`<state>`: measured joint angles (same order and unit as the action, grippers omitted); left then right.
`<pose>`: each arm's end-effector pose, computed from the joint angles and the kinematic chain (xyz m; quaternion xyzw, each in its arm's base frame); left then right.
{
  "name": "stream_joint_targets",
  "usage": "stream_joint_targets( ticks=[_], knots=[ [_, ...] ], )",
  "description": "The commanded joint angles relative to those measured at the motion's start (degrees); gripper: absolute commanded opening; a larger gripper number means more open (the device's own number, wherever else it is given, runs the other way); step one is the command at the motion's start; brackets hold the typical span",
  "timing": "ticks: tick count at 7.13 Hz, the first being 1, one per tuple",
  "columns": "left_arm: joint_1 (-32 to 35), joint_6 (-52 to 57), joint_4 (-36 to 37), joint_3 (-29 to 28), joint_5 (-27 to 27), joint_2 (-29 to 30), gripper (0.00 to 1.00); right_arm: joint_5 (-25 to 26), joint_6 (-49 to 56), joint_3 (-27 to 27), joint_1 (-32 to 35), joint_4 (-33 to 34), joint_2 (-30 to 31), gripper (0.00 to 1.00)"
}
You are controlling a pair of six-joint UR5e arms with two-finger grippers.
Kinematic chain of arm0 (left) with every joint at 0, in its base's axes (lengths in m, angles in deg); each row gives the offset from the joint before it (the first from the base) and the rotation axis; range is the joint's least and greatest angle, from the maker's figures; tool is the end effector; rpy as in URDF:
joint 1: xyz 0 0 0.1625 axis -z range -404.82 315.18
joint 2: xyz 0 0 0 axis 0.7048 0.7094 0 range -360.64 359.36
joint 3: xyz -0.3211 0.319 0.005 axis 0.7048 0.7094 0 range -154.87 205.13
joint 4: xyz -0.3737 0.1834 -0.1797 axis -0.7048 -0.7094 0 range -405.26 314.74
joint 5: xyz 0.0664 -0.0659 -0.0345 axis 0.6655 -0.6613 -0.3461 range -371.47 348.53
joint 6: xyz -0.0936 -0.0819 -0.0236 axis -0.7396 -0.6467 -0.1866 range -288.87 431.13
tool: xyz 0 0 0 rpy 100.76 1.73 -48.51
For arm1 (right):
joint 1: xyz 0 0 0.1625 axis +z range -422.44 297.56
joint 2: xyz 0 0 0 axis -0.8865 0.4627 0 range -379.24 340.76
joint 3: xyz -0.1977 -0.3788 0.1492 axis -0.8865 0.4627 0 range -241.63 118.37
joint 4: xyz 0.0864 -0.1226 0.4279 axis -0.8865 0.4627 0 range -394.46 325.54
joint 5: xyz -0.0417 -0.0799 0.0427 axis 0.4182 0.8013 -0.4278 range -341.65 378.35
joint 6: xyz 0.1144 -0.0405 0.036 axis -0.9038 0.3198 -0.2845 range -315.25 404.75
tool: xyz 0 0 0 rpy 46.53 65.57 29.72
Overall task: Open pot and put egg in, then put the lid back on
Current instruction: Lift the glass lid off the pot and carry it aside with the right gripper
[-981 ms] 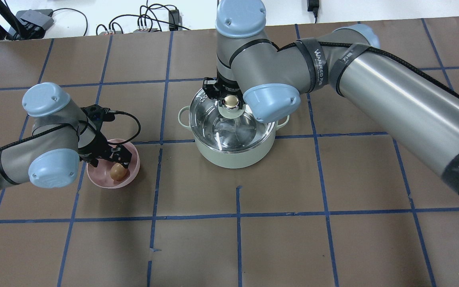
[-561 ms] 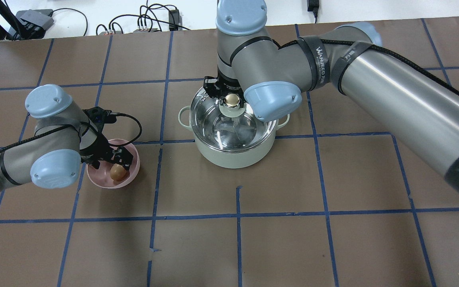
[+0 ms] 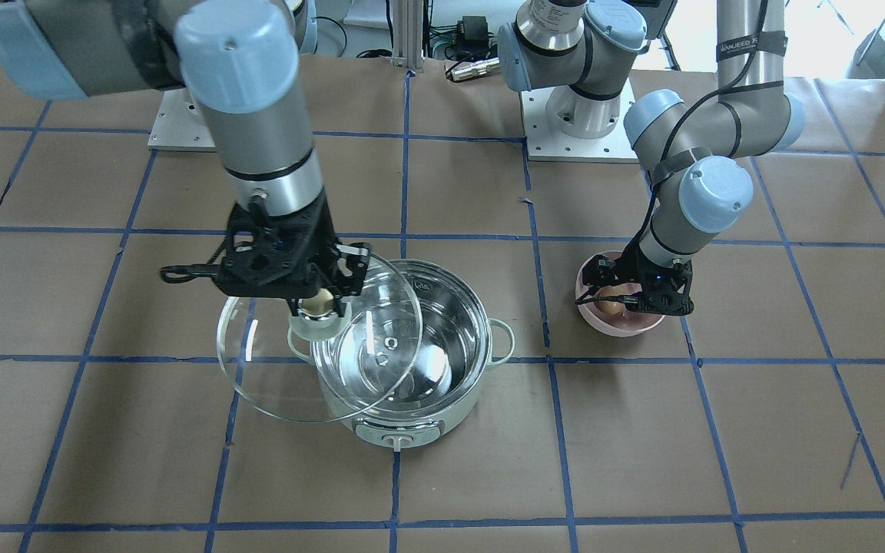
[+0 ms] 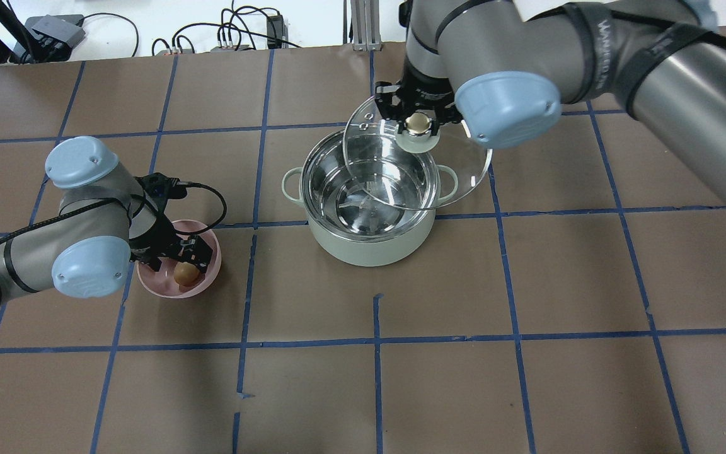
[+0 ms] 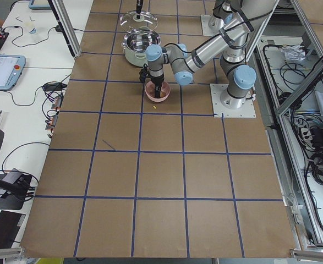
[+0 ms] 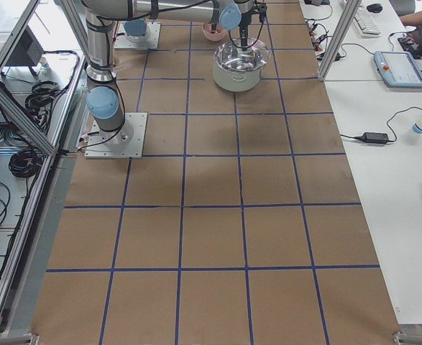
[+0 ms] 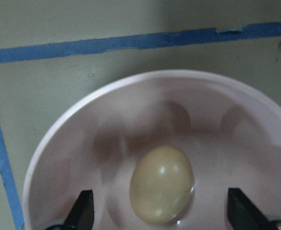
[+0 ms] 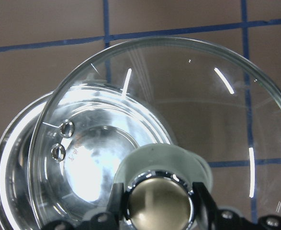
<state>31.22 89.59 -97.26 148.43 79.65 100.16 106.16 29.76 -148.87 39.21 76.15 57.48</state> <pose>-0.0107 -0.4991 0.1691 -0.0397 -0.9977 -0.0538 0.0054 0.2666 -0.6091 0.4169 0.0273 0.9956 -0.0811 0.0388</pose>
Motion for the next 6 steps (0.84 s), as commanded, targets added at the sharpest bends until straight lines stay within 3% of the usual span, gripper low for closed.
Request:
stream_joint_targets(
  ticks=[1, 2, 4, 6],
  knots=[
    [0.1, -0.1, -0.1, -0.1, -0.1, 0.7, 0.87, -0.2, 8.8, -0.5, -8.2, -7.2, 4.5, 0.26],
    [0.1, -0.2, -0.1, -0.1, 0.0, 0.7, 0.67, 0.0, 13.5, -0.6, -11.0, -7.7, 5.4, 0.26],
    [0.1, -0.1, -0.2, -0.2, 0.1, 0.7, 0.42, 0.0, 18.2, -0.6, -13.8, -10.1, 6.3, 0.26],
    [0.1, -0.1, -0.3, -0.2, 0.1, 0.8, 0.37, -0.1, 18.8, -0.6, -14.2, -10.1, 6.3, 0.26]
  ],
)
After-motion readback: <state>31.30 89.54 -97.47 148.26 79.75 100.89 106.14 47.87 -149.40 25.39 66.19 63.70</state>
